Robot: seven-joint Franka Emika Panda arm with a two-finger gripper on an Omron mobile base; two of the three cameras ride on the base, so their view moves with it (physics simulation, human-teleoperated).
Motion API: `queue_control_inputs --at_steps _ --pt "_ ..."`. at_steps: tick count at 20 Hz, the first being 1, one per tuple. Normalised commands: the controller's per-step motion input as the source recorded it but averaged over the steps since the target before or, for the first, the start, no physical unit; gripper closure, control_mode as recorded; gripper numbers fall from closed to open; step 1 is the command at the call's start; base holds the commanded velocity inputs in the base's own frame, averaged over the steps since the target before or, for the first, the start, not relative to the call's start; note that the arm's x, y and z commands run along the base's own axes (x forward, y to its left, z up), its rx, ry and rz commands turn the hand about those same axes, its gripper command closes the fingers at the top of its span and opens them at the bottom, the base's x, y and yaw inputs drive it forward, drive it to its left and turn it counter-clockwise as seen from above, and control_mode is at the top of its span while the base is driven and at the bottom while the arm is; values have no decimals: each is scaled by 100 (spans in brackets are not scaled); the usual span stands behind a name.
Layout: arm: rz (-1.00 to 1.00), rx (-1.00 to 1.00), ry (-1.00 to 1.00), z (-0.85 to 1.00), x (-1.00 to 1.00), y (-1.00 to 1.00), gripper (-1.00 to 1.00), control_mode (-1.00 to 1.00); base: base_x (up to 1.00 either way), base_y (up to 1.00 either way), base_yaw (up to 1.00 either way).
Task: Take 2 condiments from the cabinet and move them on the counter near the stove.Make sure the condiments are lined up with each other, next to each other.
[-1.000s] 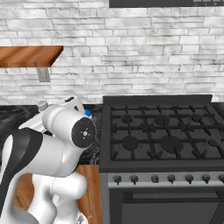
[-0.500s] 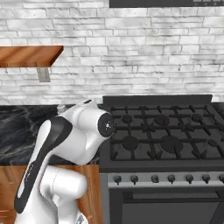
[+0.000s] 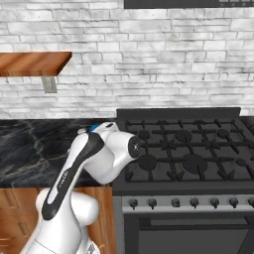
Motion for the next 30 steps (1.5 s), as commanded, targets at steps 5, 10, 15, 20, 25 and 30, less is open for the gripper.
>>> queue_control_inputs --at_steps 5,10,15,20,25,30 --pt "11 1 5 -47 65 -2 100 -100 0 0 0" --pt "7 1 2 -40 51 -10 100 -100 0 0 0" --pt "2 0 0 -37 52 -5 100 -100 0 0 0" --pt "0 0 0 -33 61 0 100 -100 0 0 0" --pt "1 0 0 -32 48 -2 100 -100 0 0 0" --pt "2 0 0 -28 46 0 100 -100 0 0 0"
